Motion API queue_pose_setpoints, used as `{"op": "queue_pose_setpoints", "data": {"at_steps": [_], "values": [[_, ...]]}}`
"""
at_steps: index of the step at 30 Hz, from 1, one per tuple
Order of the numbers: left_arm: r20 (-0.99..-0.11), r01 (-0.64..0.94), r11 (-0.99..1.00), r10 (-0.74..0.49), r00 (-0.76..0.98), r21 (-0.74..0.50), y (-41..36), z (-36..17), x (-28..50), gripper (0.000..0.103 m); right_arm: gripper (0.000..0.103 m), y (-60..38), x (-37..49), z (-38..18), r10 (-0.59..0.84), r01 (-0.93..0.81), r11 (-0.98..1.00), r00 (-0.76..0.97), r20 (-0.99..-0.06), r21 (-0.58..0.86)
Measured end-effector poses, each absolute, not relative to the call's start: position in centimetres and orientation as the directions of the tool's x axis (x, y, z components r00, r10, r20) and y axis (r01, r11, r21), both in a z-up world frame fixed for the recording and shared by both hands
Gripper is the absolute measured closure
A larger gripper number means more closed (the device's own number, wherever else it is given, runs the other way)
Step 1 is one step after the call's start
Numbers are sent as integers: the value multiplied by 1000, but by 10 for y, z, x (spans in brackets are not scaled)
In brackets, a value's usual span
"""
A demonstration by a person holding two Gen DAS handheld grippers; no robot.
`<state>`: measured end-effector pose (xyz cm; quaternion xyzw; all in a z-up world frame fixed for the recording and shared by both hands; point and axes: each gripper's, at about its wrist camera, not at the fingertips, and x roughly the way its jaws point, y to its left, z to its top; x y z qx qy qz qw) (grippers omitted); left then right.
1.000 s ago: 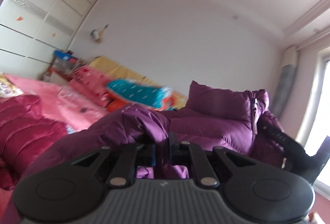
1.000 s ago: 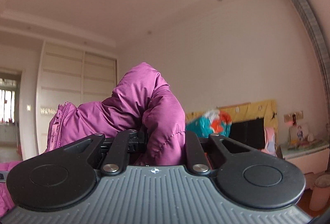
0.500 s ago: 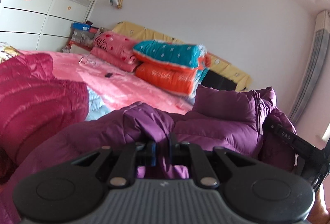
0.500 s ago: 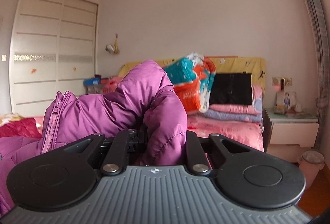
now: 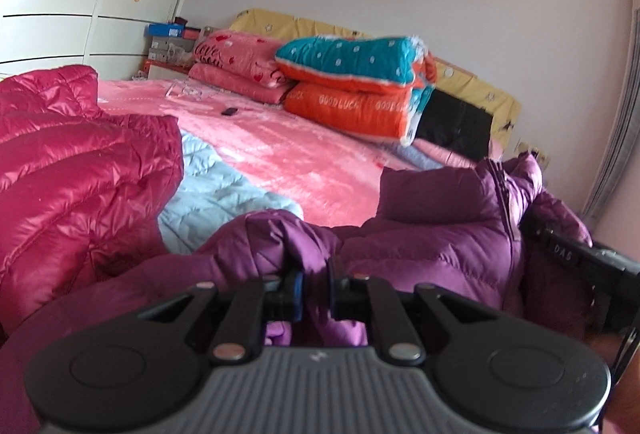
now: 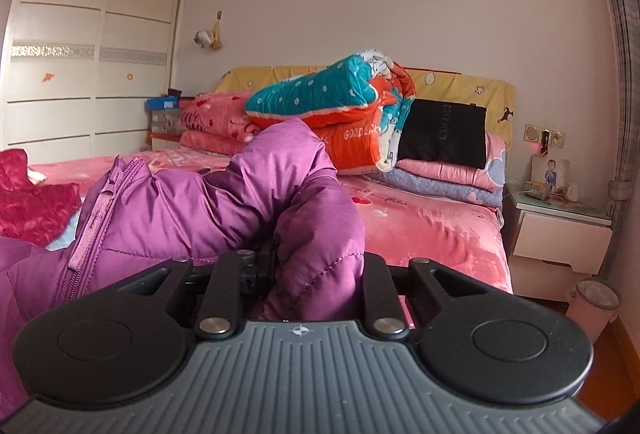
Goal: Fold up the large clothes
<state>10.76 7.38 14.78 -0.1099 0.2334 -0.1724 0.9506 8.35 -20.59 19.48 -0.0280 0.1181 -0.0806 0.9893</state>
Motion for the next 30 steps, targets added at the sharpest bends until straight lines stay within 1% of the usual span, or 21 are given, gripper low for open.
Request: {"op": "queue_pose_setpoints", "data": {"at_steps": [1,2,3,4,5,6,7,8,9,10,12,15,19,20,23,26,30], "values": [[-415,278,919,-377,828,-281,73,147,111,91,74,-206,85,192,-171,157,985,956,-237,-78],[-423,277,921,-373,826,-273,72,147,110,87,73,-204,86,190,-175,159,984,953,-247,-82],[-428,276,923,-372,824,-269,73,148,110,81,68,-206,86,186,-179,163,983,951,-251,-85],[-432,277,923,-371,822,-267,74,150,108,72,45,-206,86,186,-189,171,981,949,-251,-92],[-439,275,925,-368,820,-262,75,152,106,65,17,-205,83,186,-232,211,971,943,-237,-112],[-442,274,927,-365,819,-258,78,155,104,52,0,-208,79,190,-289,265,954,936,-202,-138],[-441,275,929,-362,822,-250,80,158,101,40,0,-212,75,193,-310,286,947,935,-173,-149],[-436,273,933,-351,829,-234,82,163,96,32,0,-222,77,196,-311,289,947,933,-179,-140],[-429,257,945,-321,844,-201,84,169,90,18,0,-232,77,199,-308,289,950,932,-193,-120],[-417,243,956,-290,861,-163,86,175,84,12,0,-239,73,203,-315,300,949,929,-196,-103],[-391,240,963,-268,880,-120,92,189,73,12,0,-253,63,210,-333,325,943,924,-186,-75],[-375,226,967,-253,892,-117,107,207,52,12,0,-271,44,218,-329,329,944,924,-194,-36],[-358,237,970,-241,902,-55,119,218,10,10,0,-282,4,226,-316,320,947,929,-191,-10],[-352,239,970,-237,905,-39,120,219,-3,10,0,-281,-11,226,-310,317,949,931,-195,5],[-334,252,968,-235,913,8,122,219,-41,4,0,-284,-47,226,-283,299,953,937,-207,51],[-330,264,963,-231,915,58,120,213,-78,3,0,-282,-84,223,-263,288,954,938,-227,84],[-360,306,950,-264,895,63,118,202,-122,3,0,-276,-132,209,-220,262,957,936,-275,127]]}}
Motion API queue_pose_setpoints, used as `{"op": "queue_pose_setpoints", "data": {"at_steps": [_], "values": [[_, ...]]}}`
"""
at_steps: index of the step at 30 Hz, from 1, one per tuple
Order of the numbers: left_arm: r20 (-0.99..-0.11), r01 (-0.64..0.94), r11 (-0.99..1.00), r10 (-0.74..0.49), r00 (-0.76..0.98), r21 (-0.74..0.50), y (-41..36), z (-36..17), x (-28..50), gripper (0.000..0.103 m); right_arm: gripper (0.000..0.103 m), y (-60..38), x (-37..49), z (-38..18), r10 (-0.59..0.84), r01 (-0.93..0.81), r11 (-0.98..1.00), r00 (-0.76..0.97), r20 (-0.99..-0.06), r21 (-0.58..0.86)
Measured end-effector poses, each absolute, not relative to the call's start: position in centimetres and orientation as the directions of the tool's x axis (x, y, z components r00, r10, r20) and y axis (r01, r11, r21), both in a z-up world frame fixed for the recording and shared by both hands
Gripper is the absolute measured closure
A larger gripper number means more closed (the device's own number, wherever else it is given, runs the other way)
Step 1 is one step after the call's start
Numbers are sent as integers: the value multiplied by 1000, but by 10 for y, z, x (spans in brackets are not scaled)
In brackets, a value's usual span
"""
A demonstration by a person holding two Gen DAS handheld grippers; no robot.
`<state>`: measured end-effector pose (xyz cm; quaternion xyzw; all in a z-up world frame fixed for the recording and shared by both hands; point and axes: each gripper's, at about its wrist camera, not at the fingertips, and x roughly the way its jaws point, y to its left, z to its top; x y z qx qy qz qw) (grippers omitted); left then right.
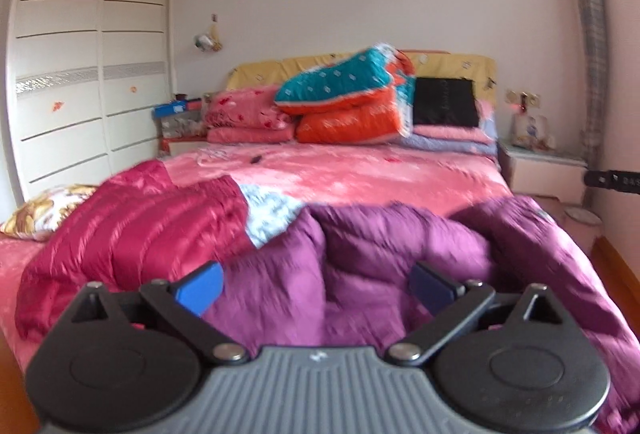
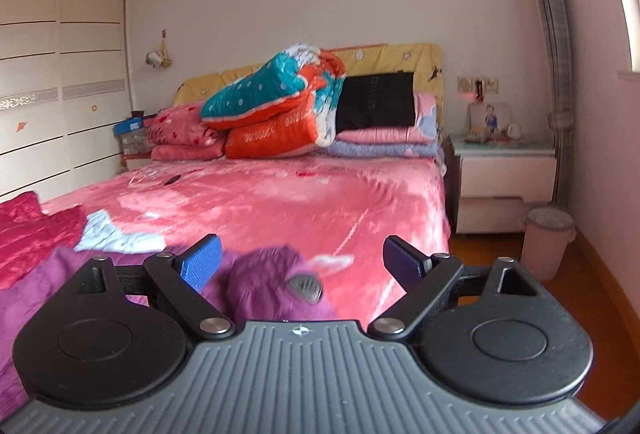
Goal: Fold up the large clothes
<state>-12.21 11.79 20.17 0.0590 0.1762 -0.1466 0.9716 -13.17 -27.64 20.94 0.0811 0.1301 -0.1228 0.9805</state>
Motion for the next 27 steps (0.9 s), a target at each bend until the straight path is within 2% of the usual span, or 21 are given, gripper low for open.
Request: {"op": "queue_pose_setpoints", "data": {"at_steps": [10,18,23,27], "values": [[-496,324,945,-260,829,46,127,155,-190,3,0,-257,-218,171,-14,97,979,908,-418,178],[-536,350,936,-283,795,25,118,140,-217,3,0,-228,-268,149,41,66,980,855,-518,186],[-555,367,930,-290,780,30,108,131,-228,3,0,-209,-276,136,129,-8,977,816,-564,213],[-557,381,924,-305,773,23,101,128,-237,3,0,-197,-276,127,67,13,991,801,-595,130]]}}
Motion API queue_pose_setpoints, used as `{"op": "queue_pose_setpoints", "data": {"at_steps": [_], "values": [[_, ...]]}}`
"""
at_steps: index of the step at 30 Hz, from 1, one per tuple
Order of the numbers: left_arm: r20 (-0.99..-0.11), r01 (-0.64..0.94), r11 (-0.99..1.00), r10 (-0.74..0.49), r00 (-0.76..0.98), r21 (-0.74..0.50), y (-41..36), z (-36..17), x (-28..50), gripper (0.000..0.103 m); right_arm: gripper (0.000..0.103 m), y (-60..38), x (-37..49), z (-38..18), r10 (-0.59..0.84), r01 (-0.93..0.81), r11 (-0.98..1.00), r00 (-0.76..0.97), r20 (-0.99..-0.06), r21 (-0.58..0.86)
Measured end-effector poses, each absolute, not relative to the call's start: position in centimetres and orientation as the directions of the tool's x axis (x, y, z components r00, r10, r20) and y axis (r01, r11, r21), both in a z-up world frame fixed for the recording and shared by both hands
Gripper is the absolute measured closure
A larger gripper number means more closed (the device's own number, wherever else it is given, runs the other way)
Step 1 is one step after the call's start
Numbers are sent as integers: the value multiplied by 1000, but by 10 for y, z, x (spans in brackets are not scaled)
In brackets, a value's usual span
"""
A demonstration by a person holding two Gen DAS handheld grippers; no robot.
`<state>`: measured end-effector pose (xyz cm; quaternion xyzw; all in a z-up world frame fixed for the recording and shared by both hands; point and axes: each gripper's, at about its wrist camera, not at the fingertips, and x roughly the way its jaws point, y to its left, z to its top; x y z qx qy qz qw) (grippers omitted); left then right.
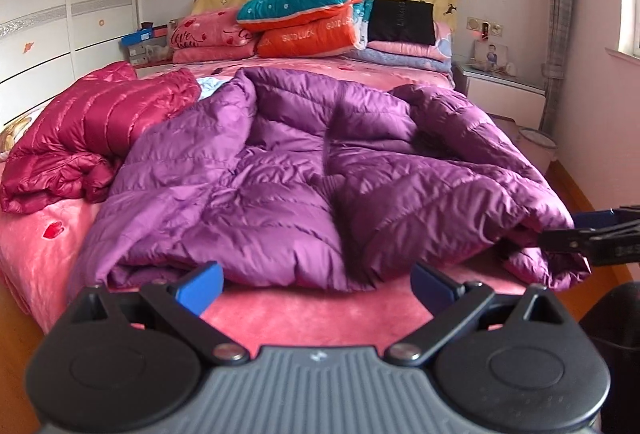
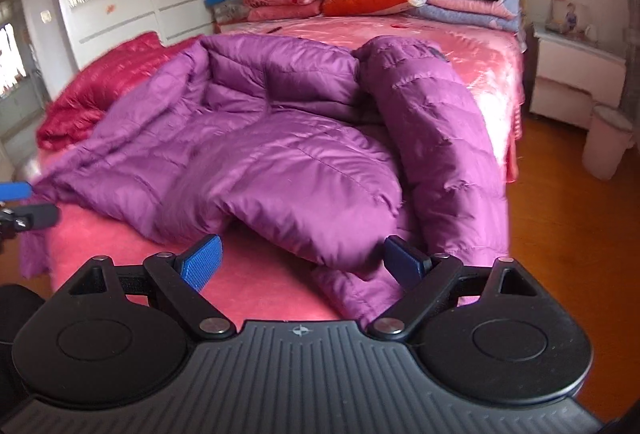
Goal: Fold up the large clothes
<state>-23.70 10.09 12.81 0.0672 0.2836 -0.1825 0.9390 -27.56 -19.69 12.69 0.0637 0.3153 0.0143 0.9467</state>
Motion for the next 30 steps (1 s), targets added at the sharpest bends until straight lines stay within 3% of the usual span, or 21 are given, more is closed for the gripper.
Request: {"op": "queue_pose_setpoints", "data": {"at_steps": [3,11,20,30], "values": [[-557,384,922,-296,776,45,97,125,-240,3,0,-202,-270,120,13,65,992,813,-582,112],[-592,325,943,-219,776,78,103,111,-230,3,0,-224,-254,115,48,90,958,884,-465,271],[-627,242,964,-121,770,112,113,94,-207,3,0,-234,-218,114,-111,226,934,919,-378,276],[-629,125,977,11,777,172,121,81,-163,3,0,-265,-180,117,-209,361,861,893,-399,357]]}}
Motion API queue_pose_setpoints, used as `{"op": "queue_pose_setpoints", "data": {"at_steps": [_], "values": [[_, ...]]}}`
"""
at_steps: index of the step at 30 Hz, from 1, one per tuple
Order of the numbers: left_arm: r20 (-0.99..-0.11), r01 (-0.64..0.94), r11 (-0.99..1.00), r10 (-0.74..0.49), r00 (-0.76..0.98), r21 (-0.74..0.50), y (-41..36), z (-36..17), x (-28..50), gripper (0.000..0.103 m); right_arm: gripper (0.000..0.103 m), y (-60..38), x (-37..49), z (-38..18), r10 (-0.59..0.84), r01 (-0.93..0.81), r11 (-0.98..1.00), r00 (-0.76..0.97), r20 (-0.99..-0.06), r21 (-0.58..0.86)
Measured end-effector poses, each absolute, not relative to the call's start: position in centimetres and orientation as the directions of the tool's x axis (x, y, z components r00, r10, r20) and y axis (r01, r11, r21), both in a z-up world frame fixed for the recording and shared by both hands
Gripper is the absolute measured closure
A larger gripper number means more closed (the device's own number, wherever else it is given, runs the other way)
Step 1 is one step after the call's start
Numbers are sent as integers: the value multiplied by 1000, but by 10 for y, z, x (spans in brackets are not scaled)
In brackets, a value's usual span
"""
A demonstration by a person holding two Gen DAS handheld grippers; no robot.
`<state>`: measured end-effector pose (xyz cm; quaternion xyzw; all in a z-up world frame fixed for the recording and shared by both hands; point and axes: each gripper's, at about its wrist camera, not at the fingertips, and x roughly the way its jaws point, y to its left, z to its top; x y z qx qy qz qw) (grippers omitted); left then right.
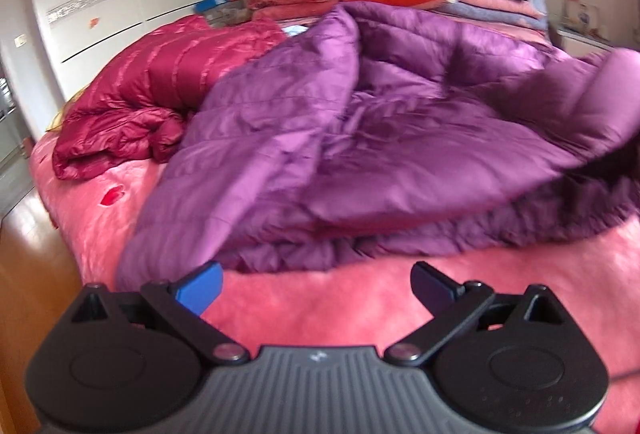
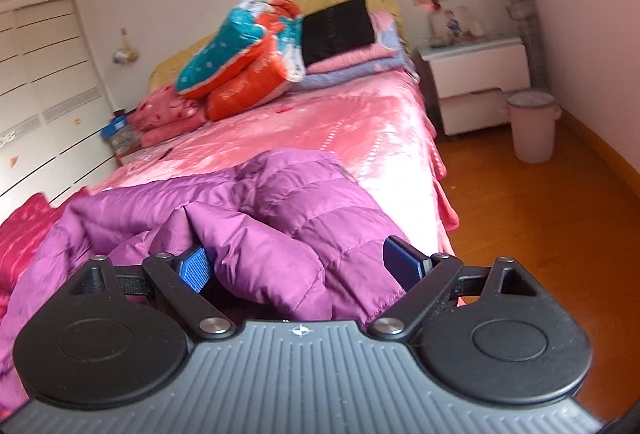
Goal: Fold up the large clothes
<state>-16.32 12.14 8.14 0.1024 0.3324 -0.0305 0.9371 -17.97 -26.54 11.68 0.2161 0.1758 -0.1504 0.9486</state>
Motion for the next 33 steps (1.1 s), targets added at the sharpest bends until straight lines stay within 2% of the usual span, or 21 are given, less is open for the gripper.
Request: {"op": "queue_pose_setpoints", "data": {"at_steps": [6,15,17,20,21,22,24,28,31,33], "values": [[-604,40,976,99,791,213,135,71,-131,3,0,-261,-178,100,-187,358,872,873,-450,333],[-559,-22,974,148,816,226,152,68,-91,4,0,-234,-192,84,-38,199,948,846,-532,249],[-544,-29,973,153,825,229,153,69,-87,10,0,-226,-194,83,-24,171,960,840,-542,222],[-542,-36,974,156,826,225,154,72,-83,34,0,-215,-196,81,-4,127,975,827,-563,180],[-545,-40,975,156,823,218,155,73,-83,48,0,-213,-196,81,2,112,980,822,-570,165],[-553,-46,976,159,818,213,157,73,-81,56,5,-212,-196,81,8,97,984,819,-573,152],[-567,-53,981,152,810,188,160,74,-83,64,11,-211,-194,82,3,89,987,821,-571,133],[-582,-68,992,117,804,105,169,85,-89,82,42,-215,-192,86,-13,91,990,825,-565,111],[-584,-74,997,78,808,30,175,98,-97,87,59,-219,-197,92,5,95,984,831,-556,151],[-579,-70,998,55,813,-4,176,107,-103,89,64,-224,-201,99,17,104,976,841,-541,193]]}}
